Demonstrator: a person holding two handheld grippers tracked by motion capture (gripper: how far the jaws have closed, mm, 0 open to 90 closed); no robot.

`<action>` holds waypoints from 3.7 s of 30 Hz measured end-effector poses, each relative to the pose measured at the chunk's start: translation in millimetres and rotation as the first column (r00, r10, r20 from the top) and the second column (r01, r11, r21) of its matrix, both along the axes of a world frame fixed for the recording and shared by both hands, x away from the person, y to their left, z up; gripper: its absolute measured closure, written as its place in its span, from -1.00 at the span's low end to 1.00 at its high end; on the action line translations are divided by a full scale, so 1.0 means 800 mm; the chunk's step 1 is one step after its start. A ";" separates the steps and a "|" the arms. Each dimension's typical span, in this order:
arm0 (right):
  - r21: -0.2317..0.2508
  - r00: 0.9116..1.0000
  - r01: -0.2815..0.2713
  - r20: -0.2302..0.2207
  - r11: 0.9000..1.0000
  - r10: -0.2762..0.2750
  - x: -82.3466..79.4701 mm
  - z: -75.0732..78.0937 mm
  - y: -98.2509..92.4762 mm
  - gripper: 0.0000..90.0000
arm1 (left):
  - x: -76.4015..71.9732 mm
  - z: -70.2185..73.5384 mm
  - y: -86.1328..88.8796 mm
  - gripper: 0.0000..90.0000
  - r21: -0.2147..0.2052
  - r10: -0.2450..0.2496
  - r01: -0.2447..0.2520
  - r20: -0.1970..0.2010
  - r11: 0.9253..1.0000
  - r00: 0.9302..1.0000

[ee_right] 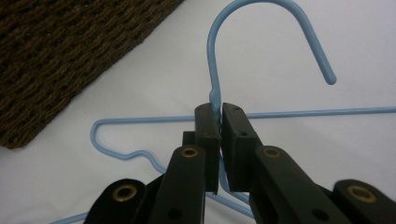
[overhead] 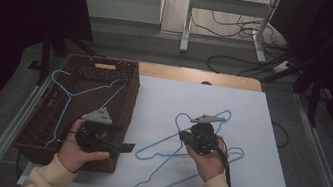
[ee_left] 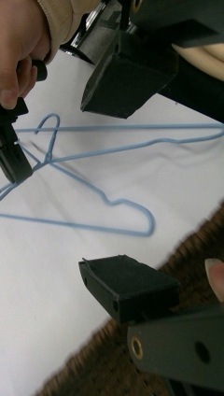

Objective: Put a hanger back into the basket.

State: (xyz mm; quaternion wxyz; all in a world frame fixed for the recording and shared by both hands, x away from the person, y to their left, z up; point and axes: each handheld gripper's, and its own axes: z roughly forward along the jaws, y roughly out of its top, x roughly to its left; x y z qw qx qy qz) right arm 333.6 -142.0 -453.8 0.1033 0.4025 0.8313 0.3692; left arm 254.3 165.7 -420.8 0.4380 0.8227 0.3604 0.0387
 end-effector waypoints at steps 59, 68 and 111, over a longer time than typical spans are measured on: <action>-0.062 0.999 -0.002 0.044 0.998 0.005 -0.001 0.000 0.018 0.90 | 0.019 -0.054 -0.124 -0.44 0.105 -0.103 0.119 -0.148 0.987 0.984; -0.050 0.998 -0.019 0.058 0.999 0.022 -0.013 0.007 0.014 0.90 | 0.038 -0.084 -0.152 -0.13 0.120 -0.067 0.091 -0.194 0.989 0.979; 0.279 0.955 0.012 0.281 0.960 -0.093 -0.039 0.047 -0.168 -0.44 | 0.025 0.011 -0.095 0.91 -0.215 -0.112 0.081 -0.136 0.973 0.984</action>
